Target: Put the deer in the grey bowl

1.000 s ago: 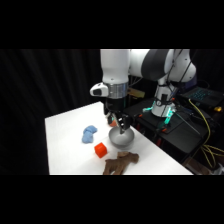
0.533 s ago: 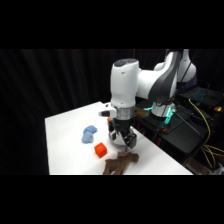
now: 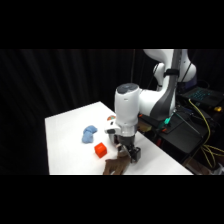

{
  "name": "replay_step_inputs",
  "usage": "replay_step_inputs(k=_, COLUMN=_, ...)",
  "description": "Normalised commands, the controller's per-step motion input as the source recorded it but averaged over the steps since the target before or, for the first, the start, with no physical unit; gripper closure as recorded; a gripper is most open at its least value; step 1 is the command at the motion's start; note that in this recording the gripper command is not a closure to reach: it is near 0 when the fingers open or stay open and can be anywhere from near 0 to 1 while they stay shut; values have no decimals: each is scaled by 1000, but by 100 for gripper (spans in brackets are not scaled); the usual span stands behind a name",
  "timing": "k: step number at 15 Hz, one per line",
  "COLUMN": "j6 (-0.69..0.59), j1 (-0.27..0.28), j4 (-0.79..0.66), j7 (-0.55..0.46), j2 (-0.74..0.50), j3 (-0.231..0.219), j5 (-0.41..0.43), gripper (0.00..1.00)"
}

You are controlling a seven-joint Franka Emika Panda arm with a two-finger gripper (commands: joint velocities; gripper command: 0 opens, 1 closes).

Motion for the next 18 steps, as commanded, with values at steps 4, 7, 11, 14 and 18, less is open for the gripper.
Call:
replay_step_inputs(k=4, j6=211, j1=31, j4=185, j7=-91, j2=304, j3=6, j5=111, gripper=0)
replay_step_inputs(k=7, j6=162, j1=64, j4=171, j7=-59, j2=219, j3=-31, j5=70, gripper=100)
replay_step_inputs(k=11, j6=101, j1=141, j4=53, j7=7, j2=39, j3=-80, j5=13, gripper=100)
replay_step_inputs(k=14, j6=56, j1=211, j4=-44, j7=84, j2=-89, j3=-138, j5=-67, gripper=69)
replay_step_inputs(k=18, j6=-134, j1=199, j4=-83, j7=144, j2=-274, j3=-169, j5=-123, gripper=63)
